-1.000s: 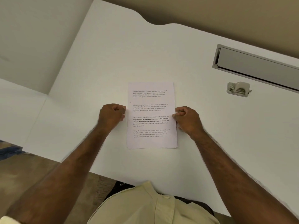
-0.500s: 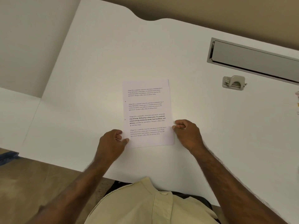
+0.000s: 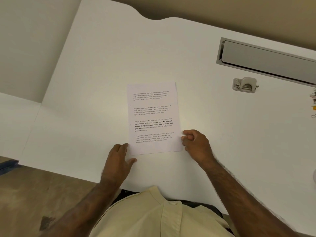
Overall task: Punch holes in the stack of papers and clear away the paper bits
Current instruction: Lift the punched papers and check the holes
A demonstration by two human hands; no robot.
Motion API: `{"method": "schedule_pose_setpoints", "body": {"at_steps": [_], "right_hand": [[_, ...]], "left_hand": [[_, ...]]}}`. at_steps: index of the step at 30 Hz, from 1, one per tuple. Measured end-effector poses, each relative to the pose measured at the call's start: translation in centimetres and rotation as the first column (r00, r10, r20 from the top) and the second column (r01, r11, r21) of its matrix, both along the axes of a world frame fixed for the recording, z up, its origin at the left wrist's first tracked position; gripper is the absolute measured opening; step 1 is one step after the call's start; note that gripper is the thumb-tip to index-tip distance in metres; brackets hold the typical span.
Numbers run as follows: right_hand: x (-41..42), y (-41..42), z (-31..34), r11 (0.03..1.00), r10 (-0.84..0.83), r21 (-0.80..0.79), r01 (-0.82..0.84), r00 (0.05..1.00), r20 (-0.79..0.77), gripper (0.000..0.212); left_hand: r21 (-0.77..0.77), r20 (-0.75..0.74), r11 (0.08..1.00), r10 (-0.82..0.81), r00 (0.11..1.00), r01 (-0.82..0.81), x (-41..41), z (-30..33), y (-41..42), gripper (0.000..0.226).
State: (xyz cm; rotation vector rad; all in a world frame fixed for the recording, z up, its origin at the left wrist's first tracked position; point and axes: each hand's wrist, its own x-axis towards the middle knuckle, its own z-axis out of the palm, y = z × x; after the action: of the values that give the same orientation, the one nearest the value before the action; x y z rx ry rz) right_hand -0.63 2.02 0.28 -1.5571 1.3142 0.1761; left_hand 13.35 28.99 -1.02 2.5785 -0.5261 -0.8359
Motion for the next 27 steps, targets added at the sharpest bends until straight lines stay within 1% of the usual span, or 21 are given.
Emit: {"method": "schedule_pose_setpoints", "body": {"at_steps": [11, 16, 22, 27], "right_hand": [[-0.45, 0.28, -0.03, 1.000, 0.001, 0.031, -0.001, 1.000, -0.006, 0.024], [-0.70, 0.29, -0.09, 0.999, 0.012, 0.032, -0.012, 1.000, -0.014, 0.023], [-0.92, -0.02, 0.05, 0.999, 0.040, -0.012, -0.040, 0.998, -0.041, 0.023], [-0.76, -0.08, 0.09, 0.997, 0.073, -0.032, -0.075, 0.996, -0.049, 0.022]], "left_hand": [[-0.041, 0.019, 0.999, 0.005, 1.000, -0.004, 0.35, 0.10, -0.33, 0.053], [-0.039, 0.009, 0.999, 0.023, 1.000, -0.023, 0.54, 0.02, -0.31, 0.049], [-0.047, 0.004, 0.998, 0.035, 0.999, -0.035, 0.65, -0.19, -0.22, 0.058], [-0.049, 0.018, 0.999, 0.007, 1.000, -0.006, 0.71, -0.26, -0.04, 0.055]]}}
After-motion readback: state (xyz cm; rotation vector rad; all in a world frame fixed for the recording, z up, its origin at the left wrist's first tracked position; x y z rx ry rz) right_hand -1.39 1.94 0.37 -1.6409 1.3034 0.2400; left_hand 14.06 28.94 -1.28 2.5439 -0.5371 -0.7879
